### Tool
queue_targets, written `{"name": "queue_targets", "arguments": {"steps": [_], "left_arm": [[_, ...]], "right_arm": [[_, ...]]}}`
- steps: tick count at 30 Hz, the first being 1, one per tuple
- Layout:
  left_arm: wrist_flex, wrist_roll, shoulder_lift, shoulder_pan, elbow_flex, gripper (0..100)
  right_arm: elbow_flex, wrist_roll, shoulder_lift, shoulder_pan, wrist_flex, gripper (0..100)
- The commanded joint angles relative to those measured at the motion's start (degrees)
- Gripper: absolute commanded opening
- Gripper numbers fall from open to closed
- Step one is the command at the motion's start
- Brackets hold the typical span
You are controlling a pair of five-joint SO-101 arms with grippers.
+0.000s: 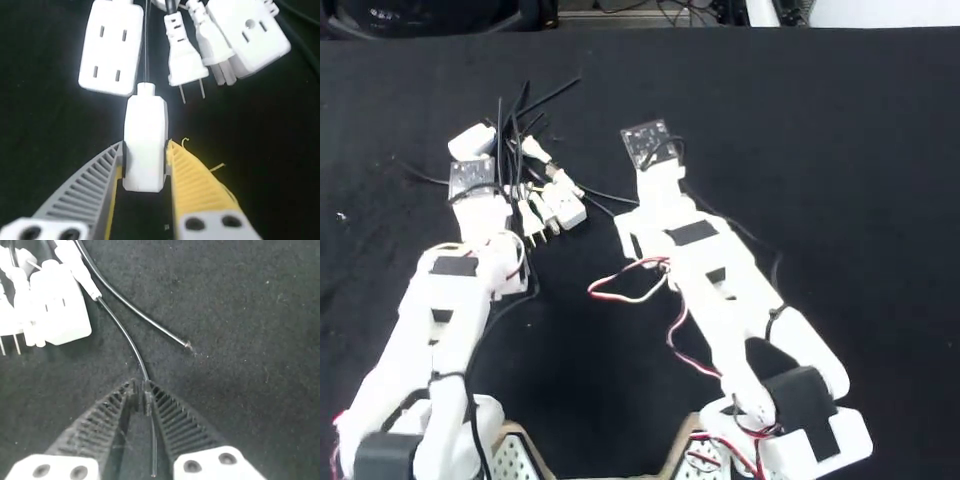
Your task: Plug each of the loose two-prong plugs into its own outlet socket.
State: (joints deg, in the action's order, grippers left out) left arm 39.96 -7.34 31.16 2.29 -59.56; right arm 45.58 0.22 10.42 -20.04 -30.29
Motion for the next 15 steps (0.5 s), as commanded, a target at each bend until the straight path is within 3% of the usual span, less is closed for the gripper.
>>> {"name": "queue_targets", "arguments": {"steps": [1,6,13,15], "left_arm": [[9.3,-0.3,10.2,-0.1,5.5,3],[13.9,-0.3,23.7,3.3,5.4,3],[12.6,-0.2,41.0,20.0,1.7,3],[10.3,2.8,43.7,24.2,-0.4,3]], "right_arm": [[-0.4,-0.3,2.8,1.1,1.4,1.2],[-0.4,-0.3,2.8,1.1,1.4,1.2],[-0.4,-0.3,2.8,1.1,1.4,1.2],[-0.4,-0.3,2.7,1.1,1.4,1.2]]}}
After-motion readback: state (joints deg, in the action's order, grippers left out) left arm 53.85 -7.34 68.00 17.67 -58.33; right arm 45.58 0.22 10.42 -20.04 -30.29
